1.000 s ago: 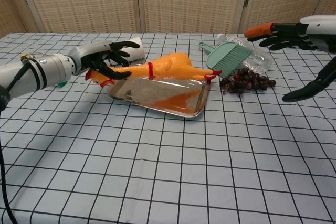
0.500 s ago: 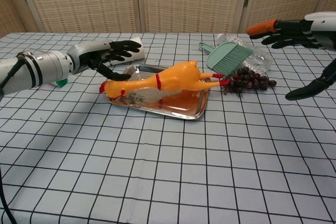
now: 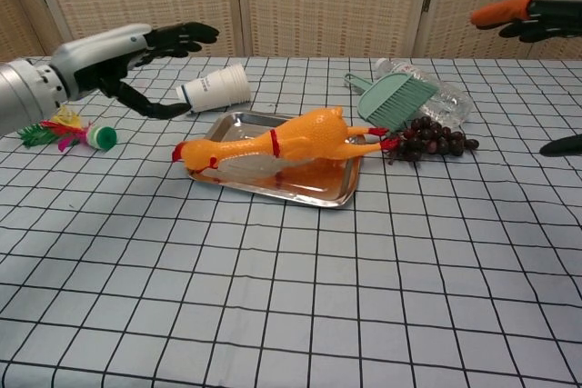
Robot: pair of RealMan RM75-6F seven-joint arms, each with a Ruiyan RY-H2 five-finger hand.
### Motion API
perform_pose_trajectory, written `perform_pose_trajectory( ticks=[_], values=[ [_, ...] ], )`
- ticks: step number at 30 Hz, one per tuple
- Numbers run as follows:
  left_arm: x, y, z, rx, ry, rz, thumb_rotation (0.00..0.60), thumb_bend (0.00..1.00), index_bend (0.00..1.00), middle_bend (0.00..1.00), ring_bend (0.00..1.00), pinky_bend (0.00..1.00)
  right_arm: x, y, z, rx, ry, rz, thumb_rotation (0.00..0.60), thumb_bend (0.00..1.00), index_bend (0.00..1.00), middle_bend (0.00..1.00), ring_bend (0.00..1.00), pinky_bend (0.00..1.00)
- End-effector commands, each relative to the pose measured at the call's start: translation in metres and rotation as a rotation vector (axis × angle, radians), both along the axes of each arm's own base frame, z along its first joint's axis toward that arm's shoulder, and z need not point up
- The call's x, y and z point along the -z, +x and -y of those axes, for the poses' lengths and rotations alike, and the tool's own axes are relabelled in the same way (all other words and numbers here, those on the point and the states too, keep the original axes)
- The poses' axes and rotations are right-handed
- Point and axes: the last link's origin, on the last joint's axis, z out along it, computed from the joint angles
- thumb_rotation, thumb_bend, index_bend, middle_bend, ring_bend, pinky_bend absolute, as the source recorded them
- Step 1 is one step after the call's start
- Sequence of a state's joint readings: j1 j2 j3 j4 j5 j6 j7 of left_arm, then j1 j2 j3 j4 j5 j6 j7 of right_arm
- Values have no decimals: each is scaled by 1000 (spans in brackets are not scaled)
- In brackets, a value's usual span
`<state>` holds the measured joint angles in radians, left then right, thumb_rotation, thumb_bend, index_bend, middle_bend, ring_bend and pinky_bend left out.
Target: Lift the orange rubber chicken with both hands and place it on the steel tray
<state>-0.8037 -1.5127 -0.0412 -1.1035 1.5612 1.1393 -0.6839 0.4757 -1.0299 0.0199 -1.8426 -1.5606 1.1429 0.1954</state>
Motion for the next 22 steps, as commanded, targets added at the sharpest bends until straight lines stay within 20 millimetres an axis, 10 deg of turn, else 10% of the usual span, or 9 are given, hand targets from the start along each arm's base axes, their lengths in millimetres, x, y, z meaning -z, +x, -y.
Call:
perform_pose_trajectory(
  ticks=[1, 8, 22],
  values=[
    [-65, -61, 90, -81, 147, -145, 600, 343, 0, 0, 0, 0, -16, -24, -36, 31, -120, -182, 600, 39, 0, 0, 0, 0],
    [-104, -126, 187, -305, 391, -318, 600, 343, 0, 0, 0, 0, -20, -69, -88, 186, -400, -346, 600, 40, 0, 0, 0, 0],
    [-99, -124, 204, -294, 396, -445, 600, 362, 0, 0, 0, 0, -44, -100, -113, 261, -435, -308, 600, 40, 0, 0, 0, 0]
  ],
)
